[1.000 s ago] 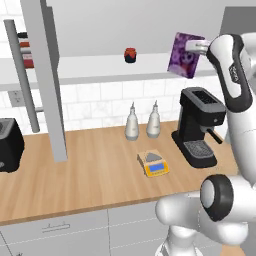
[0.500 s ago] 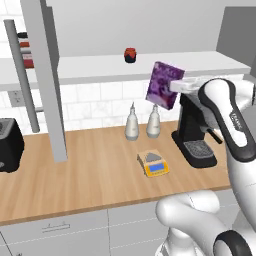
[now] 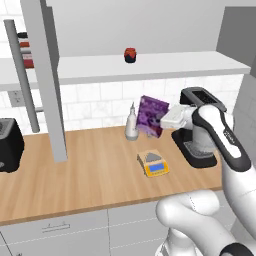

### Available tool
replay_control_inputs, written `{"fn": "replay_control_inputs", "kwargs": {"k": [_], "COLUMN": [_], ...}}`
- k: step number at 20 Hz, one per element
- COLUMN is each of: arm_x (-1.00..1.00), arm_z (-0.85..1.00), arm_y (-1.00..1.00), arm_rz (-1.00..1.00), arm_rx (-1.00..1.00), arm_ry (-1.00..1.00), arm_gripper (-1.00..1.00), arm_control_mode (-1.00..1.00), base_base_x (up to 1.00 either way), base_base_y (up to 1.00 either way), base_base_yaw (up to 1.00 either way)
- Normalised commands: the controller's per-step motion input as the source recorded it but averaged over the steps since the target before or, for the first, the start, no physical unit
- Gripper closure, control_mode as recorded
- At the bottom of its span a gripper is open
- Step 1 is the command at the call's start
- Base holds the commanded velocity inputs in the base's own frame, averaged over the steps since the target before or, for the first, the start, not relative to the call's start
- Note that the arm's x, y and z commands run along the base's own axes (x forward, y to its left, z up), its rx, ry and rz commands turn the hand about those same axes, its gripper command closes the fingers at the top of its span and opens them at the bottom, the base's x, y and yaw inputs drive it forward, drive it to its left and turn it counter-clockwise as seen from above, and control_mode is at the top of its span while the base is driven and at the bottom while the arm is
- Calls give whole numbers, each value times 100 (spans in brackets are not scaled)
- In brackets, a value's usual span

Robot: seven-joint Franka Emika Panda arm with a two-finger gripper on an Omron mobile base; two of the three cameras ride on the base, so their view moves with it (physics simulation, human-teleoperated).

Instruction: Pick the cereal and place it on the digital scale for weighing, and close the cabinet.

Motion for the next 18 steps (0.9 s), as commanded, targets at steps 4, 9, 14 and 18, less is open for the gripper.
{"fn": "replay_control_inputs", "kwargs": {"k": [4, 9, 14, 18], "arm_x": [6, 15, 15, 20], "arm_z": [-62, -57, -32, -44], "arm_y": [-1, -22, -53, -24], "arm_rz": [8, 6, 14, 7], "arm_rx": [-11, -7, 3, 3], "arm_ry": [0, 0, 0, 1], "arm_gripper": [100, 100, 100, 100], "arm_control_mode": [-100, -100, -100, -100], "base_base_x": [0, 0, 0, 0], "base_base_y": [0, 0, 0, 0], "base_base_yaw": [0, 0, 0, 0]}}
